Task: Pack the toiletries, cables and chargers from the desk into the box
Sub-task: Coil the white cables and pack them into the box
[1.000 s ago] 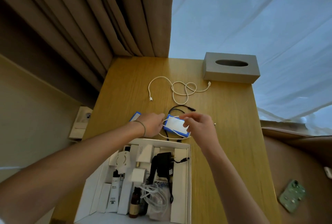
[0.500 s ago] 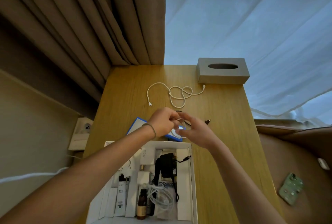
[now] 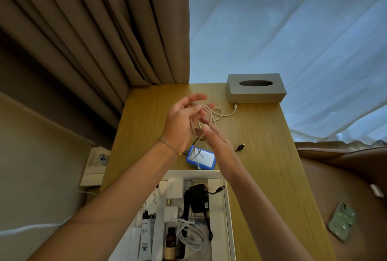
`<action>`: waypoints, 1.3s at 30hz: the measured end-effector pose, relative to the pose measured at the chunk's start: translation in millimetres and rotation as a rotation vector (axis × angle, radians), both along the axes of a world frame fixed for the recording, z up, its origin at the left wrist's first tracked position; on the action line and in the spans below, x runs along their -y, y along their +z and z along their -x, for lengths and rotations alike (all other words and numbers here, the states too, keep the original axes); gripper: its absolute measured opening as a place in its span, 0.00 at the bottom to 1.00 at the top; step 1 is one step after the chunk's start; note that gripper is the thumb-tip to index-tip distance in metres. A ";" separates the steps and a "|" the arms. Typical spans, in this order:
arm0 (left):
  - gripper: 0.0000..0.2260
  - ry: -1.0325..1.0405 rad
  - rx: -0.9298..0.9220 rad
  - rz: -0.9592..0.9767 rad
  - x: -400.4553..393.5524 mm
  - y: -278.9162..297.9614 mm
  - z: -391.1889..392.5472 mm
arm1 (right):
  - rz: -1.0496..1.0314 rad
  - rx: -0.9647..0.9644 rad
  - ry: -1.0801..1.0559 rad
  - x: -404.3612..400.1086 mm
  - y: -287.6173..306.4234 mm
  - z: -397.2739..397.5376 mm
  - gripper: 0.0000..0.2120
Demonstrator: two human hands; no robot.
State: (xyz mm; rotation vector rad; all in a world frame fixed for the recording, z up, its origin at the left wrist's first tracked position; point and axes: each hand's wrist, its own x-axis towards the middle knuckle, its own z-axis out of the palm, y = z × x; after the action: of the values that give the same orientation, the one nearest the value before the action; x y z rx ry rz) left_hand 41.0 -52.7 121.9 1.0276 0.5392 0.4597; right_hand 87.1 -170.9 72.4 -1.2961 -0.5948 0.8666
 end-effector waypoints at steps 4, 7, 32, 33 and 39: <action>0.12 0.084 0.108 0.110 -4.4 25.2 8.7 | -0.029 -0.141 0.010 -17.9 22.3 29.2 0.13; 0.13 0.163 0.106 0.054 -9.0 37.8 16.8 | 0.071 -0.096 0.054 -27.1 37.0 40.8 0.20; 0.14 0.003 -0.187 -0.599 -27.1 0.6 125.7 | 0.508 0.039 0.350 31.8 25.6 66.9 0.12; 0.12 -0.027 -0.202 -0.620 -27.4 -1.9 127.8 | 0.516 0.068 0.313 35.1 26.5 65.3 0.11; 0.13 -0.203 -0.306 -0.511 -10.2 -23.1 139.2 | 0.514 0.370 0.115 31.8 31.7 64.6 0.09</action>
State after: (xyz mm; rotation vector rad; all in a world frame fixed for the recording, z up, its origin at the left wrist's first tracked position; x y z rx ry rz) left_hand -98.1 -42.5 98.8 1.6438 0.5943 0.2623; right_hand 22.5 -202.7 104.1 -1.9296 -0.7717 0.9140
